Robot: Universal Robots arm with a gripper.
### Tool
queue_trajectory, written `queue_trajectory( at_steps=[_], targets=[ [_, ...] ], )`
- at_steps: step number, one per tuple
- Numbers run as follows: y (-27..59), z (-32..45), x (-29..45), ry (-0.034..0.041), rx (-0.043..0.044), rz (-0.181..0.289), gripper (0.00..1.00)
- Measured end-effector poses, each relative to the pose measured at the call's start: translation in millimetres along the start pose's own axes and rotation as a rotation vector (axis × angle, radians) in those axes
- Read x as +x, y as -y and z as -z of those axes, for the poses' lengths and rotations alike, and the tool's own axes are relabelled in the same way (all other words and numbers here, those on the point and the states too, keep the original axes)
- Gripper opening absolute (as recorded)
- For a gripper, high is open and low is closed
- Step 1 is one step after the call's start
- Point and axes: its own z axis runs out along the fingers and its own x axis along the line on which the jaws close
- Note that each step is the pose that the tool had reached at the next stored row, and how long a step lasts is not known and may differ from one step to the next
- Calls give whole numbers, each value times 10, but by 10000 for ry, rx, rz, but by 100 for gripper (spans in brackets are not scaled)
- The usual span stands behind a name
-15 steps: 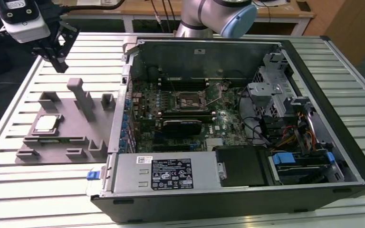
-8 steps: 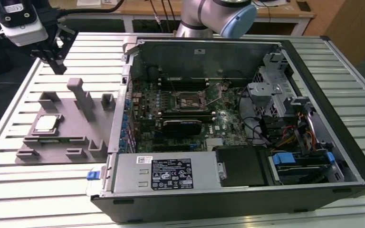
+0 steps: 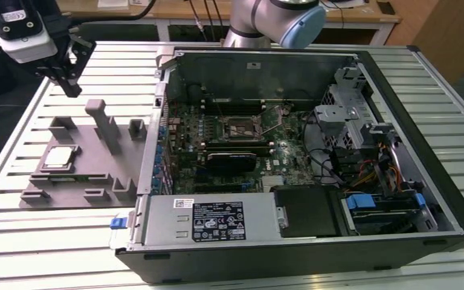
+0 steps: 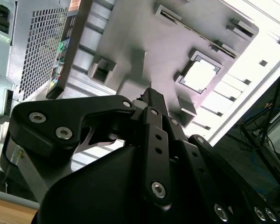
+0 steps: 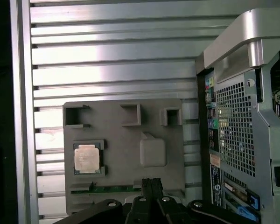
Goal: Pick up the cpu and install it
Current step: 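Reach for the cpu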
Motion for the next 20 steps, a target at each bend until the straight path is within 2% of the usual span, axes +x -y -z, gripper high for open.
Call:
queue_trajectory(
  at_steps=[20],
  targets=[
    [25, -156, 235, 0, 2, 1, 11]
  ],
)
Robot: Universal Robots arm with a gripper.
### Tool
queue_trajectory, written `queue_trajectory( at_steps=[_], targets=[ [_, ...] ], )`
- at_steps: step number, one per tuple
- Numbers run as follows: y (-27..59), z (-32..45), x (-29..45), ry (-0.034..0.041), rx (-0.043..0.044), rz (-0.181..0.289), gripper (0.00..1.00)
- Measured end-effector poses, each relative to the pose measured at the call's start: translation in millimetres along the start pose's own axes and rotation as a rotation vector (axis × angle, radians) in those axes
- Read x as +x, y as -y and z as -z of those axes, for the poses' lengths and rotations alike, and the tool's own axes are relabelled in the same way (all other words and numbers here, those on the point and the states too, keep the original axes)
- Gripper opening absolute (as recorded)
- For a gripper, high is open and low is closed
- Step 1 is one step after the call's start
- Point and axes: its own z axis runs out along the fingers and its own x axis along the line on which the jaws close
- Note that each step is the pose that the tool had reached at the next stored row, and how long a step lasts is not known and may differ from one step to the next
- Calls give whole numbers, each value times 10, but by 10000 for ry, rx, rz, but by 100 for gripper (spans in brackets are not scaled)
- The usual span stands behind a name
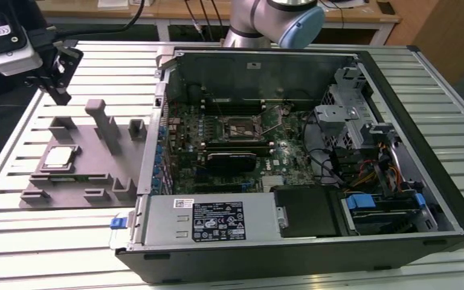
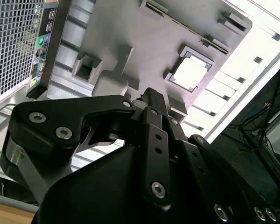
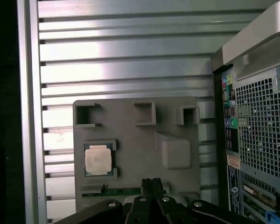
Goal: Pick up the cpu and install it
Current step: 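Reach for the cpu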
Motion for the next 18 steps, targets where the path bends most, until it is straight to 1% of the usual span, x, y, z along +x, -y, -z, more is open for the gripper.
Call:
queue_trajectory(
  at_steps=[2, 6, 18],
  targets=[
    [3, -17, 26, 1, 1, 0, 11],
    [10, -61, 102, 0, 8, 0, 11],
    [25, -165, 238, 3, 45, 2, 11]
  ],
)
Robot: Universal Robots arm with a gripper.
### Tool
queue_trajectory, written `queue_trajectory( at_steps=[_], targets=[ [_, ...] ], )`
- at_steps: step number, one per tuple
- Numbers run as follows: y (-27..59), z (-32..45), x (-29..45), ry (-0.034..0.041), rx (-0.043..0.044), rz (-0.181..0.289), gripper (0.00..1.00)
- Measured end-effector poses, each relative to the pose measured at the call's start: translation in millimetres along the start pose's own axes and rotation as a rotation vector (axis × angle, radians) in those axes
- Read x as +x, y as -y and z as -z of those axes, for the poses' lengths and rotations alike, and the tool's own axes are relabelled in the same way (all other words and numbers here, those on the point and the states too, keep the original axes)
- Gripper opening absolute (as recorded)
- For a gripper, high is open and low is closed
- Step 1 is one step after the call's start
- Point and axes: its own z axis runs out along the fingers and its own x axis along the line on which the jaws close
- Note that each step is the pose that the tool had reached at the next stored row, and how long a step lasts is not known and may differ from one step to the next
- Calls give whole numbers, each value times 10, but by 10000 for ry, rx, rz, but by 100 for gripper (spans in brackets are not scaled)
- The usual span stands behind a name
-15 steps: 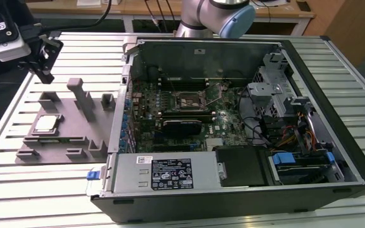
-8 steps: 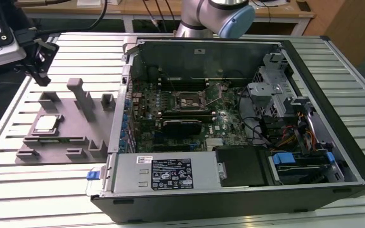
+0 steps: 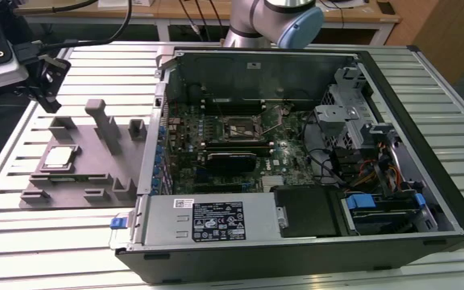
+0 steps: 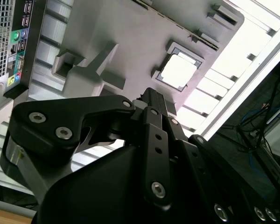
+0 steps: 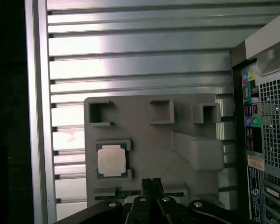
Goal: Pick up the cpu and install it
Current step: 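Reach for the cpu, then pick up the cpu and move it towards the insertion slot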
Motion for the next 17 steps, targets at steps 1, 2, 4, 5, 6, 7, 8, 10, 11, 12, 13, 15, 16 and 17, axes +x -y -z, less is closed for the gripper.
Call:
queue_trajectory(
  at_steps=[1, 2, 4, 5, 6, 7, 8, 10, 11, 12, 13, 15, 16, 17],
  targets=[
    [1, -7, 11, 0, 3, 0, 11],
    [2, -14, 22, 1, 5, 0, 11],
    [4, -25, 44, 1, 8, -1, 11],
    [5, -27, 50, 2, 8, 0, 11],
    [5, -28, 51, 3, 8, 0, 11],
    [5, -27, 51, 2, 8, 1, 11],
    [5, -27, 51, 2, 8, 1, 11],
    [6, -28, 60, 2, 8, 0, 11],
    [6, -28, 60, 1, 9, 0, 11],
    [6, -28, 60, 0, 10, 0, 11],
    [6, -29, 61, 0, 10, 0, 11],
    [6, -30, 61, 1, 9, 0, 11],
    [6, -32, 62, 1, 9, 0, 11],
    [6, -35, 64, 3, 8, -1, 11]
  ],
)
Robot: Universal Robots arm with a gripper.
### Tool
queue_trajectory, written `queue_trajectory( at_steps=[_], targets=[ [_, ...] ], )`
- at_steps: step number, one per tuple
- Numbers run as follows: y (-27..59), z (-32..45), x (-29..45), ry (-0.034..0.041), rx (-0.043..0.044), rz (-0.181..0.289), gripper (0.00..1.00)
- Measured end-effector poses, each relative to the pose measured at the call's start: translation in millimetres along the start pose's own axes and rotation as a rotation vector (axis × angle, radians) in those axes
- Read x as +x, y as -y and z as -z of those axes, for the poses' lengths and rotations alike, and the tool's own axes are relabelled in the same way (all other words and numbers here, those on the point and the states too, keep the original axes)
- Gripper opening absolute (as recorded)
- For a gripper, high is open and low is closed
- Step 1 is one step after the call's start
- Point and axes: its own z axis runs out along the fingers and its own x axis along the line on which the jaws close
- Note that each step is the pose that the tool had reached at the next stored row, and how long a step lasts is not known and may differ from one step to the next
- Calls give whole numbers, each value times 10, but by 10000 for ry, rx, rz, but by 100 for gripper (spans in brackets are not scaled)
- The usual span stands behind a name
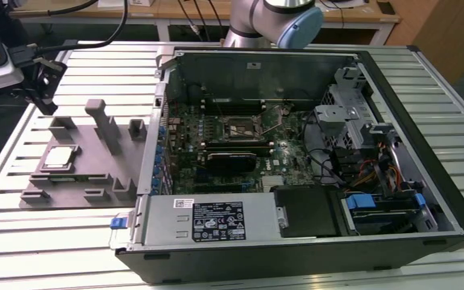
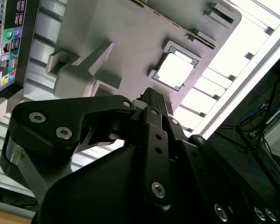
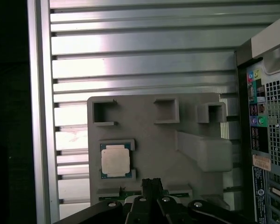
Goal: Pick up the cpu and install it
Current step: 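Pick up the cpu and move it towards the insertion slot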
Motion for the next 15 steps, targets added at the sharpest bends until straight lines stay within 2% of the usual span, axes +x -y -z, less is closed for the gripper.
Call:
queue_trajectory(
  at_steps=[5, 15],
  targets=[
    [3, -24, 27, -3, 1, 0, 11],
    [13, -86, 131, -1, 1, 0, 11]
  ],
)
